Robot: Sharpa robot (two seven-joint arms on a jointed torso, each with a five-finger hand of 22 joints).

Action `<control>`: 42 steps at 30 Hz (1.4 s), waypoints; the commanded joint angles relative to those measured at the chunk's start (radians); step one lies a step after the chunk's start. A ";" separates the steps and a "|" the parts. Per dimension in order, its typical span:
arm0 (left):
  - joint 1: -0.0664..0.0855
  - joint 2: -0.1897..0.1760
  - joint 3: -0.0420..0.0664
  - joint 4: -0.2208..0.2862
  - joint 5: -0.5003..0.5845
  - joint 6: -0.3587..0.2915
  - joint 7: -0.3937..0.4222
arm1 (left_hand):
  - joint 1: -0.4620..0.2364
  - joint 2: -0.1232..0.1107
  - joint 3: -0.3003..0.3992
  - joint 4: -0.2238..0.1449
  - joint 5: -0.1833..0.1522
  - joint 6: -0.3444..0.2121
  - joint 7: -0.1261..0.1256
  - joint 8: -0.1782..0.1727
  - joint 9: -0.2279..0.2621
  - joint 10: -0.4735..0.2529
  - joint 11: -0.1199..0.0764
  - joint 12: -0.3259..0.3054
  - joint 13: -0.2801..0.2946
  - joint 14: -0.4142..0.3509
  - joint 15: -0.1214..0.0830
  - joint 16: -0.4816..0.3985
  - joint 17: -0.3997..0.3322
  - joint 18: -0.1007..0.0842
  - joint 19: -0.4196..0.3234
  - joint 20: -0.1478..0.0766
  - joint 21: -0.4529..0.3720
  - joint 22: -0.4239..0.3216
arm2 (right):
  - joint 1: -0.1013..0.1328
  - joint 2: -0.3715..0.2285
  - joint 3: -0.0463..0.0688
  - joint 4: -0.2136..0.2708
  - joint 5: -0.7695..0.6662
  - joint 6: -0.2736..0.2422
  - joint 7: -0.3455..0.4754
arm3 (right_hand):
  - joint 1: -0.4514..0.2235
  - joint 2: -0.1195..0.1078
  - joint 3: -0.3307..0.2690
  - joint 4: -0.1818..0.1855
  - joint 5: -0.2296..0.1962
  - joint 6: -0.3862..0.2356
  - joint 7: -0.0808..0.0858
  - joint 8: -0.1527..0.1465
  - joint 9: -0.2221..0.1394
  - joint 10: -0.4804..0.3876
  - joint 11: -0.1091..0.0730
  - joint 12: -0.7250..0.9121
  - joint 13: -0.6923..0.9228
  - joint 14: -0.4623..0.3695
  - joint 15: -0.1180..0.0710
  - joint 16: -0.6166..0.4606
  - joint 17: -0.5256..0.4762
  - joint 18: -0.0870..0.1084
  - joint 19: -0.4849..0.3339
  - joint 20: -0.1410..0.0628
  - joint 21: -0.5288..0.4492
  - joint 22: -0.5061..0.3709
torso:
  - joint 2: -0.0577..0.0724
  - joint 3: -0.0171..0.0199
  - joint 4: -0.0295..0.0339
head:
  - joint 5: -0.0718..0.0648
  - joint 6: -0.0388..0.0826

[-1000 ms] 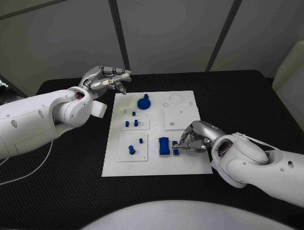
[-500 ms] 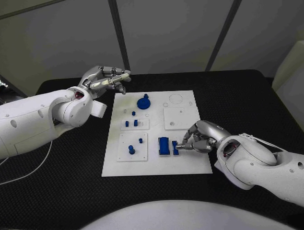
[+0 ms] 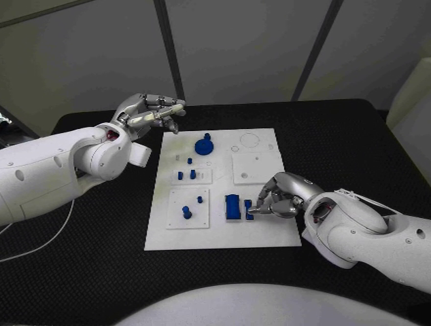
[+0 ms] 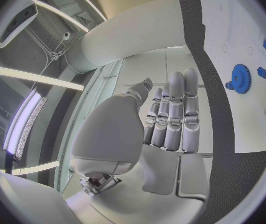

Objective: Assemble the parts on the task board

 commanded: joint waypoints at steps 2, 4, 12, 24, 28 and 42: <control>0.001 0.000 0.001 0.001 0.004 0.008 0.003 | -0.007 0.006 -0.004 0.000 0.000 -0.008 -0.001 0.004 -0.001 -0.007 -0.001 0.006 -0.001 -0.002 0.003 -0.006 -0.001 -0.019 0.000 0.002 -0.004 -0.001 | 0.001 0.004 0.000 0.000 -0.006 0.022 -0.005 | 0.007 0.000 -0.001 -0.004 0.001 -0.007 0.000 0.006 0.002 0.011 -0.003 0.003 0.020 0.077 -0.001 -0.005 0.143 -0.015 0.104 -0.001 0.003 0.263 | 0.000 -0.0008 -0.0008 | 0.000 -0.001; 0.001 0.000 0.001 0.001 0.004 0.008 0.003 | -0.007 0.006 -0.004 0.000 0.000 -0.008 -0.001 0.004 -0.001 -0.007 -0.001 0.006 -0.001 -0.002 0.003 -0.006 -0.001 -0.019 0.000 0.002 -0.004 -0.001 | 0.001 0.004 0.000 -0.001 -0.008 0.030 -0.005 | 0.008 0.000 -0.003 -0.005 0.002 -0.007 0.000 0.006 0.002 0.012 -0.003 0.004 0.020 0.077 -0.001 -0.005 0.143 -0.015 0.104 -0.001 0.003 0.263 | 0.000 -0.0008 -0.0007 | 0.000 -0.002; 0.001 -0.001 0.001 0.001 0.004 0.007 0.002 | -0.007 0.006 -0.004 0.000 0.000 -0.008 -0.001 0.004 -0.001 -0.007 -0.001 0.006 -0.001 -0.002 0.003 -0.006 -0.001 -0.019 0.000 0.002 -0.004 -0.001 | 0.001 0.004 0.000 -0.004 -0.015 0.046 -0.007 | 0.015 -0.002 -0.004 -0.010 0.002 -0.007 -0.001 0.007 0.003 0.012 -0.003 0.005 0.021 0.077 -0.001 -0.005 0.144 -0.015 0.104 -0.001 0.003 0.263 | 0.000 -0.0008 0.0002 | -0.001 -0.003; 0.001 -0.002 0.001 0.002 0.004 0.007 0.002 | -0.007 0.006 -0.004 0.000 0.000 -0.008 -0.001 0.004 -0.001 -0.007 -0.001 0.006 -0.001 -0.002 0.003 -0.006 -0.001 -0.019 0.000 0.002 -0.004 -0.001 | 0.000 0.026 0.000 -0.033 -0.039 0.037 -0.022 | 0.021 0.006 -0.003 -0.012 0.003 -0.005 -0.002 0.009 0.004 0.013 -0.004 0.009 0.023 0.077 -0.002 -0.004 0.145 -0.015 0.104 -0.001 0.003 0.263 | 0.000 -0.0001 0.0004 | 0.002 -0.002; 0.001 -0.002 0.001 0.002 0.004 0.007 0.002 | -0.007 0.006 -0.004 0.000 0.000 -0.008 -0.001 0.004 -0.001 -0.007 -0.001 0.006 -0.001 -0.002 0.003 -0.006 -0.001 -0.019 0.000 0.002 -0.004 -0.001 | 0.000 0.034 0.000 -0.046 -0.045 0.035 -0.025 | 0.028 0.010 -0.001 -0.016 0.004 -0.005 -0.003 0.010 0.005 0.014 -0.005 0.010 0.024 0.077 -0.002 -0.003 0.146 -0.015 0.104 -0.001 0.003 0.263 | 0.000 -0.0008 0.0006 | 0.001 -0.002; 0.001 -0.002 0.001 0.002 0.004 0.008 0.002 | -0.007 0.006 -0.004 0.000 0.000 -0.008 -0.001 0.004 -0.001 -0.007 -0.001 0.006 -0.001 -0.002 0.003 -0.006 -0.001 -0.019 0.000 0.002 -0.004 -0.001 | 0.000 0.026 0.000 -0.017 -0.047 -0.005 0.017 | 0.022 0.009 -0.016 -0.015 0.012 -0.008 -0.001 0.011 0.007 0.013 -0.004 0.005 0.022 0.077 -0.002 -0.005 0.144 -0.015 0.104 -0.002 0.003 0.263 | -0.001 0.0005 -0.0015 | 0.003 -0.001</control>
